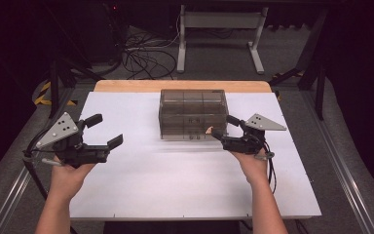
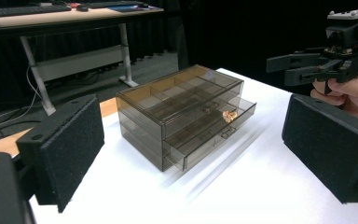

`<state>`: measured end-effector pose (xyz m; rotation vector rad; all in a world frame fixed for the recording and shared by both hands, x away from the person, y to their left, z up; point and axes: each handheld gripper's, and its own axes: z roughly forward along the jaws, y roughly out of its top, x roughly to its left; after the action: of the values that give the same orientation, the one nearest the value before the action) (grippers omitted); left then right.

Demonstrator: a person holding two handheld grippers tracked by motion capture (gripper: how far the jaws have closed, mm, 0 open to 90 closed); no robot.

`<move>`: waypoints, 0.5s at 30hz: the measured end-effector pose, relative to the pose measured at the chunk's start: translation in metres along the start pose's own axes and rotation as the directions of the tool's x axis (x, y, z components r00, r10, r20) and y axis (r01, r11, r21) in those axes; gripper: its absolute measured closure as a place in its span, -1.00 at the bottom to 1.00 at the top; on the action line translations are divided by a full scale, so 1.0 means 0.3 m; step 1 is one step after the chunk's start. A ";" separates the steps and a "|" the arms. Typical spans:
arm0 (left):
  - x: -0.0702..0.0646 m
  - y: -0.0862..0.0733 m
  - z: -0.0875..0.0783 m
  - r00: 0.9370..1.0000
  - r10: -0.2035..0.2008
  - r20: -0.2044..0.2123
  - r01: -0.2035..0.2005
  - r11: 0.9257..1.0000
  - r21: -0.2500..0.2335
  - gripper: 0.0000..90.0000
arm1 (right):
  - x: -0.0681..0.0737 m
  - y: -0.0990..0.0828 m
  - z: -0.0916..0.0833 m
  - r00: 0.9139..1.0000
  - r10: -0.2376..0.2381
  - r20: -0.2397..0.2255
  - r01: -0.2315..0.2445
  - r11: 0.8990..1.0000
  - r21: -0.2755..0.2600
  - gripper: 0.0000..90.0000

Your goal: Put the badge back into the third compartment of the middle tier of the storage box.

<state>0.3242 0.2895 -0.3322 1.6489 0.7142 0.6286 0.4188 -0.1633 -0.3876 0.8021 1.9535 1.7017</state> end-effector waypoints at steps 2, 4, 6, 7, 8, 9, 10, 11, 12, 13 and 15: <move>0.000 0.000 0.000 1.000 -0.001 0.000 0.001 1.000 0.000 -0.86 | 0.001 0.003 -0.005 1.000 -0.001 -0.004 0.001 1.000 -0.005 -0.58; 0.000 0.000 -0.001 1.000 0.000 0.001 0.000 1.000 0.000 -0.86 | 0.003 0.006 -0.010 1.000 -0.002 -0.005 0.002 1.000 -0.011 -0.59; 0.000 0.000 -0.001 1.000 0.000 0.001 0.000 1.000 -0.001 -0.86 | 0.005 0.011 -0.016 1.000 -0.006 -0.009 0.006 1.000 -0.019 -0.61; 0.000 0.000 -0.001 1.000 0.001 0.000 -0.001 1.000 0.000 -0.86 | 0.006 0.013 -0.020 1.000 -0.007 -0.009 0.007 1.000 -0.023 -0.62; 0.000 0.000 -0.002 1.000 0.001 0.000 -0.001 1.000 -0.001 -0.86 | 0.008 0.016 -0.024 1.000 -0.006 -0.008 0.006 1.000 -0.026 -0.62; 0.000 0.001 -0.002 1.000 0.000 0.000 0.000 1.000 -0.001 -0.86 | 0.008 0.019 -0.028 1.000 -0.009 -0.009 0.008 0.999 -0.031 -0.63; 0.000 0.001 -0.002 1.000 0.001 0.000 -0.001 1.000 -0.001 -0.86 | 0.009 0.020 -0.031 1.000 -0.007 -0.010 0.007 0.999 -0.033 -0.63; 0.000 0.001 -0.002 1.000 0.002 -0.001 -0.002 1.000 -0.002 -0.86 | 0.009 0.022 -0.035 1.000 -0.009 -0.011 0.008 0.999 -0.036 -0.64; 0.000 0.001 -0.002 1.000 0.002 -0.001 -0.002 1.000 -0.002 -0.86 | 0.010 0.024 -0.039 1.000 -0.007 -0.013 0.007 0.999 -0.041 -0.65; 0.000 0.001 -0.002 1.000 0.002 -0.001 -0.002 1.000 -0.002 -0.86 | 0.010 0.026 -0.042 1.000 -0.009 -0.012 0.008 0.999 -0.043 -0.65; 0.000 0.001 -0.002 1.000 0.002 -0.002 -0.002 1.000 -0.002 -0.86 | 0.010 0.028 -0.047 1.000 -0.007 -0.012 0.007 0.999 -0.049 -0.66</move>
<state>0.3237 0.2898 -0.3319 1.6478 0.7132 0.6320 0.4086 -0.1712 -0.3770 0.7678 1.9132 1.7473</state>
